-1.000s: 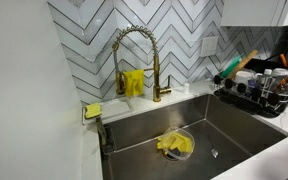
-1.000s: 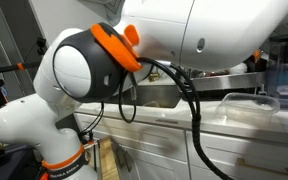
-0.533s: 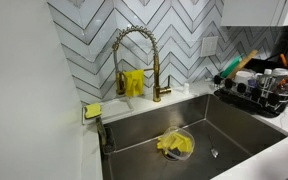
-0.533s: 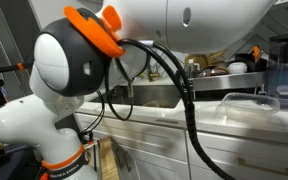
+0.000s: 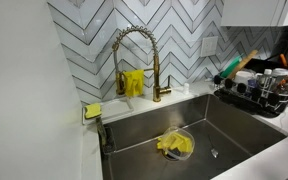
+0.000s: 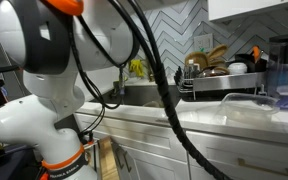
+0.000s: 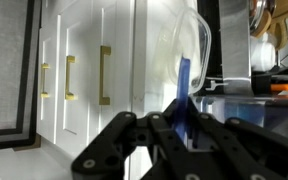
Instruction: Put the blue lid on the lunchbox and then put the lunchbox in the drying rack
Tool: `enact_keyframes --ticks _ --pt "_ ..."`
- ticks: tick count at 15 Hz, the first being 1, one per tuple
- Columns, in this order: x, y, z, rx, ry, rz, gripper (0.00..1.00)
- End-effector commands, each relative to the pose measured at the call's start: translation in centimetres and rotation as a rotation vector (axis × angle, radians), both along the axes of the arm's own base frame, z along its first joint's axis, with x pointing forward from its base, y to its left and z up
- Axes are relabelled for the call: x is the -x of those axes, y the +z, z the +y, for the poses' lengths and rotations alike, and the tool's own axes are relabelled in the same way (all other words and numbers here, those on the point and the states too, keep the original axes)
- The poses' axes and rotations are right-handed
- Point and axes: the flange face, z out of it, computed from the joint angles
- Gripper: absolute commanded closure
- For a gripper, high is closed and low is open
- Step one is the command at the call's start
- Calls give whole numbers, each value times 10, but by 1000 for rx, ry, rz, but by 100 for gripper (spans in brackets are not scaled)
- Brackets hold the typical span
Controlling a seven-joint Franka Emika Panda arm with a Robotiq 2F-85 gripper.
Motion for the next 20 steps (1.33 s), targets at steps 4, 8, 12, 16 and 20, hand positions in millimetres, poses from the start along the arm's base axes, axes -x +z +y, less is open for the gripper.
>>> enact_keyframes --ticks 4,8,12,16,20 --pt "38 41 13 -33 221 -31 98" --pt "26 32 32 -86 346 -73 98" --pt "-6 7 51 -119 407 -132 98" --pt "-31 -24 71 -155 474 -150 98" --pt "-47 -46 86 -178 550 -169 98"
